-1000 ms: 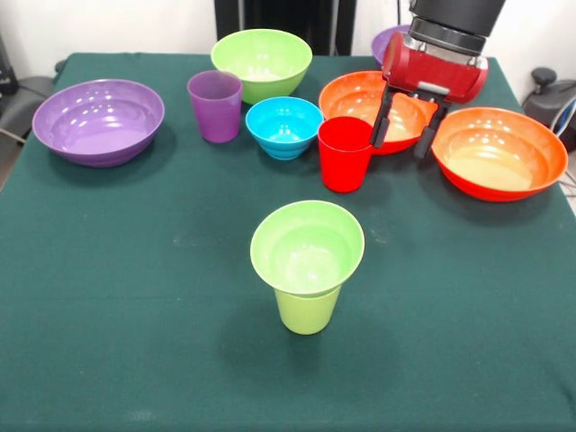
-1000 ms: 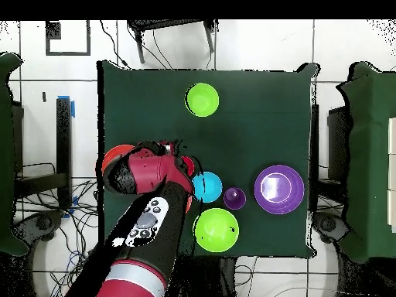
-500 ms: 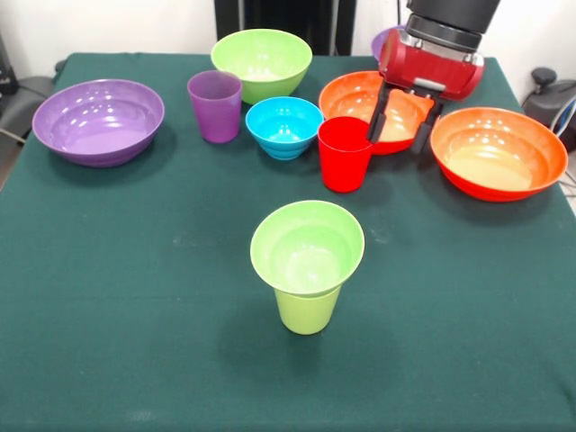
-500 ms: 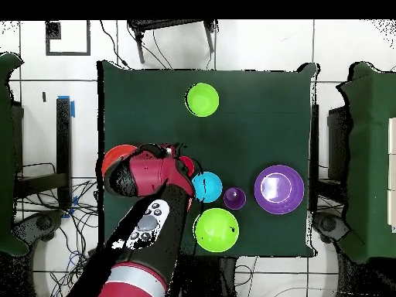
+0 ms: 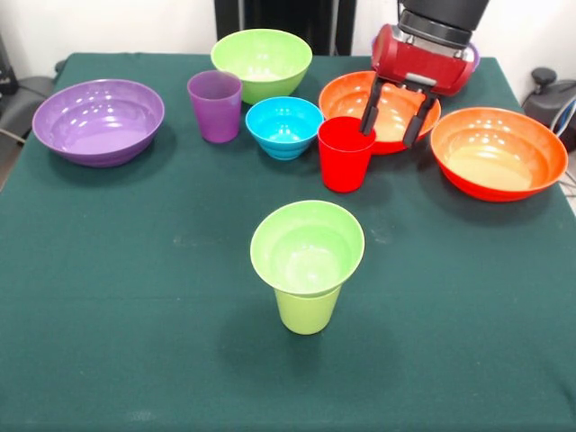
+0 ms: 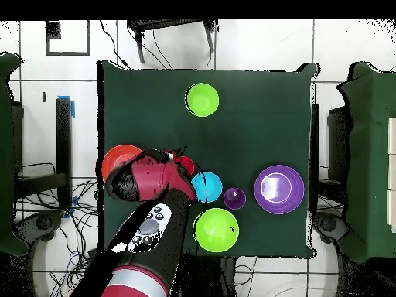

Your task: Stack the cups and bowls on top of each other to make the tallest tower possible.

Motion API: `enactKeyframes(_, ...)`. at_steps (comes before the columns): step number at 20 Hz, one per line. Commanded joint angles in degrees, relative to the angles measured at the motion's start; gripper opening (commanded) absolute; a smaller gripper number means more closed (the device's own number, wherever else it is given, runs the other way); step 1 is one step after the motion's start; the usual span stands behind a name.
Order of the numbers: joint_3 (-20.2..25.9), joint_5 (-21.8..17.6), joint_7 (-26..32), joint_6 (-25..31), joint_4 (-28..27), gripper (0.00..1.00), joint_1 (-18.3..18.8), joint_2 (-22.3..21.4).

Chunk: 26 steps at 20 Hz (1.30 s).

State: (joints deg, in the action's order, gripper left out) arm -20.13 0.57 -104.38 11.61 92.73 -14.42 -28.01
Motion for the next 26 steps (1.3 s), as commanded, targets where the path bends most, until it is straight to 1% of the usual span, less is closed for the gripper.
enactKeyframes(1,4.6,-2.36,-6.5,-2.14,3.32,1.0,2.09,-0.57)
enactKeyframes(4,5.14,-2.77,-6.19,-3.33,3.59,1.0,3.01,-0.21)
enactKeyframes(11,5.14,-3.4,-6.14,-6.09,3.66,1.0,3.8,1.17)
enactKeyframes(16,6.28,-3.84,-5.74,-8.14,4.3,1.0,5.01,1.35)
enactKeyframes(21,6.41,-3.4,-6.34,-9.75,4.66,1.0,4.76,1.83)
enactKeyframes(26,6.22,-2.18,-7.53,-10.01,5.3,1.0,3.79,1.91)
